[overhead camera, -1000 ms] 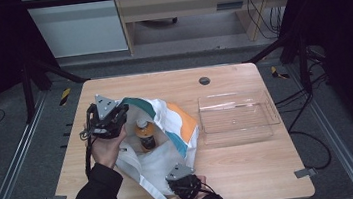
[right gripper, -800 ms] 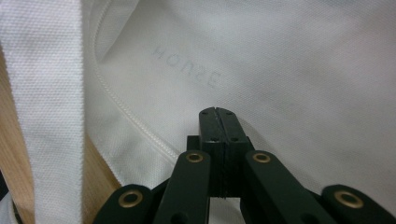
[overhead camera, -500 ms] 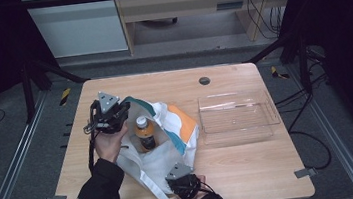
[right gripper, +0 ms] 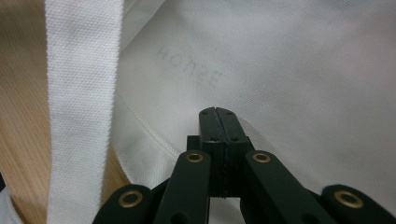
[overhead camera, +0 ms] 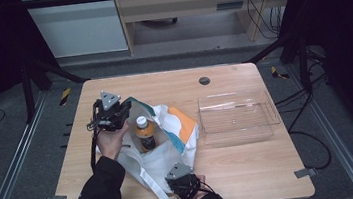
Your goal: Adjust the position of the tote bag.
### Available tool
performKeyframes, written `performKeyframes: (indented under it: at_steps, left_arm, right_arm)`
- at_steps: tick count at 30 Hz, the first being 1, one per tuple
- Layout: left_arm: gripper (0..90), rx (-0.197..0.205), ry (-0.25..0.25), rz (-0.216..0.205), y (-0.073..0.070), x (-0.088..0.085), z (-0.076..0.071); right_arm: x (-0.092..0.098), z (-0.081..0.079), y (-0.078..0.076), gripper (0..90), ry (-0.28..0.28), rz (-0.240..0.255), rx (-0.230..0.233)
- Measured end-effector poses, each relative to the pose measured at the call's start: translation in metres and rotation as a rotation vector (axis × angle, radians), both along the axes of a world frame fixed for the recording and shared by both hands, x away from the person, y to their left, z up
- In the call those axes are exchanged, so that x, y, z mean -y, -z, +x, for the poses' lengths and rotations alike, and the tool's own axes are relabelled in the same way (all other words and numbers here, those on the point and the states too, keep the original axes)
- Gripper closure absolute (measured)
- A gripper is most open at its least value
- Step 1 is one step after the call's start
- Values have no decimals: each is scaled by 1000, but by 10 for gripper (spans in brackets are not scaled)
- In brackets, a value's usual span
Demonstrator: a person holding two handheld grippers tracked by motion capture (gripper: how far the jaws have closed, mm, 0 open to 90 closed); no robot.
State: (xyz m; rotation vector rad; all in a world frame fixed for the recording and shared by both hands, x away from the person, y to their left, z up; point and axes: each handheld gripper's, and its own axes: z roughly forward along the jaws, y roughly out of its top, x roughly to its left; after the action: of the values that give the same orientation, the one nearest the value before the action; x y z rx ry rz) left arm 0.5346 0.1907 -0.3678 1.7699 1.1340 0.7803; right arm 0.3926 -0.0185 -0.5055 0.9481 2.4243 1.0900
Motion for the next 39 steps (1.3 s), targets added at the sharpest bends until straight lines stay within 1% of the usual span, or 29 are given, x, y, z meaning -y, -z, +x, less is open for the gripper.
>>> performKeyframes:
  at_steps: [6,11,12,18,22,23,25,27,28,29,33,35,37,39]
  left_arm:
    - [876,-14,0,9,8,0,6]
    - [876,-29,-4,8,14,-2,12]
    - [876,-29,-7,-2,15,-2,13]
    - [876,-37,-3,4,21,-1,17]
    - [876,-44,-5,2,26,-3,20]
    - [876,-42,-7,-5,28,-3,20]
    - [876,-50,-8,-2,31,-4,22]
    - [876,-49,-12,-15,34,-5,22]
    - [876,-52,-9,-10,36,-6,23]
    - [876,-49,-11,-15,37,-6,23]
    - [875,-52,-8,-11,39,-6,25]
    - [875,-58,-5,-1,42,-6,26]
    - [874,-65,-5,-1,46,-7,27]
    - [874,-71,-5,-11,50,-7,29]
  right_arm:
    - [-1,0,0,900,-1,2,0]
    - [-1,0,0,900,-2,1,1]
    - [-1,0,0,900,-2,1,3]
    - [-1,0,0,900,-1,2,3]
    - [-1,0,0,900,0,3,3]
    - [-1,1,0,900,0,6,1]
    - [-1,1,0,900,-2,6,2]
    - [-1,1,0,900,0,5,1]
    - [-1,1,0,900,1,6,1]
    - [-1,1,0,900,1,7,0]
    - [-1,1,0,900,1,5,1]
    - [-2,1,0,900,1,5,1]
    - [-2,1,0,900,1,5,1]
    - [-2,1,0,900,0,3,2]
